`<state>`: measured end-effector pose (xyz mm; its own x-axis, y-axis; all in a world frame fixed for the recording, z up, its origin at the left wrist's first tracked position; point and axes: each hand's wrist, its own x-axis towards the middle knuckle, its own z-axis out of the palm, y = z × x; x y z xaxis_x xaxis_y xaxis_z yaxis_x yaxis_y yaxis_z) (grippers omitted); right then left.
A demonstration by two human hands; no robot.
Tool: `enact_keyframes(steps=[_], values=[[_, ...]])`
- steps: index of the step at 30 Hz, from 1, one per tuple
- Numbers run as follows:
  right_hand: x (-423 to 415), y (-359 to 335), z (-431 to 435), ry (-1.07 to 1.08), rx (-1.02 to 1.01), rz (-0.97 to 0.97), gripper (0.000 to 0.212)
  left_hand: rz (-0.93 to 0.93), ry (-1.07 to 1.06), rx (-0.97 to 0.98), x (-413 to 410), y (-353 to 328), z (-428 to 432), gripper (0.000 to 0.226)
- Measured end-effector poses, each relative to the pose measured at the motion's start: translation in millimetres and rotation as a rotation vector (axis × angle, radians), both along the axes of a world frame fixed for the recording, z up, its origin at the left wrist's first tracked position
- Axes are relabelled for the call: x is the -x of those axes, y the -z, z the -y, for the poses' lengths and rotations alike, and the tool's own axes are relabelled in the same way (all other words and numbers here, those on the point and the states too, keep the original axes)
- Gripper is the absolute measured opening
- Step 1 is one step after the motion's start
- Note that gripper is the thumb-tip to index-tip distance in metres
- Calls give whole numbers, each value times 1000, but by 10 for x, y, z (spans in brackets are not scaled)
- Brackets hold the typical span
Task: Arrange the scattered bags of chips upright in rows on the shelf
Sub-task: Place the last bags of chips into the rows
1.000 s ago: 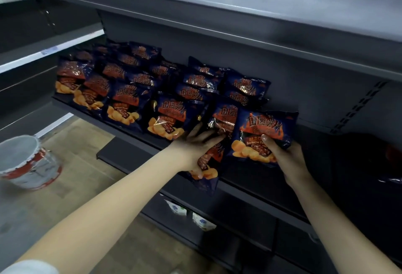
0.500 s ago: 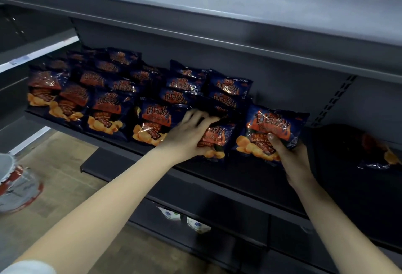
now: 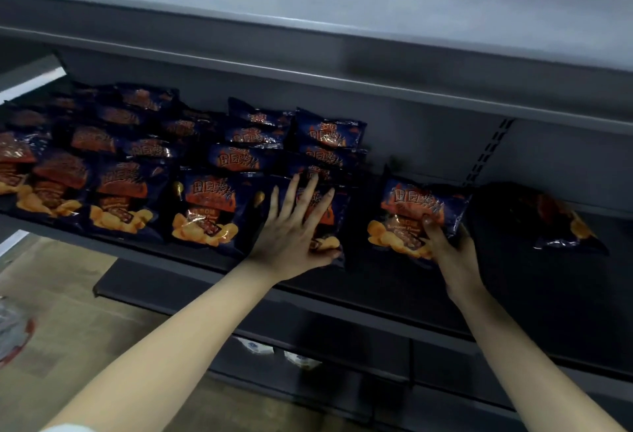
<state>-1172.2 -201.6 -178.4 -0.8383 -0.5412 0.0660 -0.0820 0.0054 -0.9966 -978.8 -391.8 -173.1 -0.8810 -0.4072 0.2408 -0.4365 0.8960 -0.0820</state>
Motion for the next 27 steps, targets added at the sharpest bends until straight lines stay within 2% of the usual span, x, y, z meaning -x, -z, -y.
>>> enact_keyframes(steps=[5,11,19,24,27], values=[[312,14,173,68,-42,-32,18,-43,26,26,17,55,52,102],[568,94,555,133,-74,14,38,-102,67,21,41,80,114,99],[612,70,931,55,-83,39,54,-110,58,11,47,91,116,97],[699,12,1111,135,-230,-152,47,-122,61,5,51,94,119,96],[725,21,1161,185,-352,-190,50,-103,54,0,61,79,121,97]])
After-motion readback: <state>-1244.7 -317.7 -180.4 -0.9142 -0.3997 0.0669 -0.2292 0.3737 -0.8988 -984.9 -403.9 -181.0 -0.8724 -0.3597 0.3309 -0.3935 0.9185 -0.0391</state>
